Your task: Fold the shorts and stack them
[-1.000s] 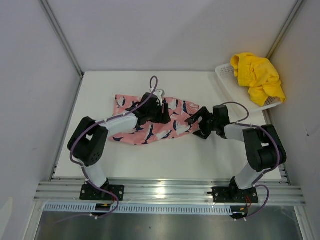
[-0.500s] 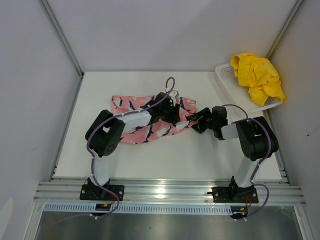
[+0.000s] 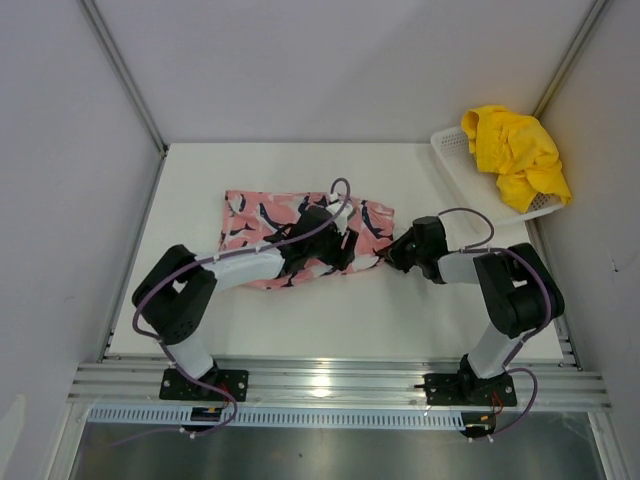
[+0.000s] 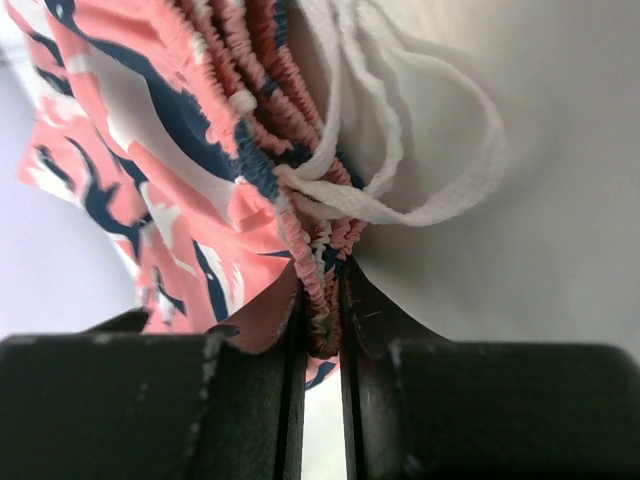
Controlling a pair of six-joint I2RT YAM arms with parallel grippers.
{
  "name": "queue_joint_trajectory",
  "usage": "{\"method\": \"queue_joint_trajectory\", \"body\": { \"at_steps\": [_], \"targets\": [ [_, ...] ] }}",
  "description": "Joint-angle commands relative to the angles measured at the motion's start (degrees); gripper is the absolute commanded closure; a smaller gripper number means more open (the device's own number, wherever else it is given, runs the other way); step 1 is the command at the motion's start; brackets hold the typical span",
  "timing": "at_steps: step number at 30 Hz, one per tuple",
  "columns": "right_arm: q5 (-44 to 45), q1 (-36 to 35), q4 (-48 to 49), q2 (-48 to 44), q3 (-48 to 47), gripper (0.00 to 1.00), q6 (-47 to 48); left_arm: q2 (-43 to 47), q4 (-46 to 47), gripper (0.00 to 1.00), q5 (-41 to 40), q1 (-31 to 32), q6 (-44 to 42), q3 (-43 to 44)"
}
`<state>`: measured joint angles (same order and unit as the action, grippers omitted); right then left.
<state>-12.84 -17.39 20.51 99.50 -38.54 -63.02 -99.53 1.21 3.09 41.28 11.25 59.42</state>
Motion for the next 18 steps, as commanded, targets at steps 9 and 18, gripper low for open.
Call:
{"method": "queue_joint_trajectory", "body": {
  "at_steps": [9,18],
  "targets": [
    [5.7,-5.3,-24.6,-9.4,-7.3,1.00,5.3,6.3,11.5,0.17,-11.3,15.3,-18.9,-7.8],
    [0.5,-5.6,-29.8,-9.8,-11.1,1.00,6.1,0.1,15.7,0.16,-17.3,17.0,-20.3,-6.8]
  ]
}}
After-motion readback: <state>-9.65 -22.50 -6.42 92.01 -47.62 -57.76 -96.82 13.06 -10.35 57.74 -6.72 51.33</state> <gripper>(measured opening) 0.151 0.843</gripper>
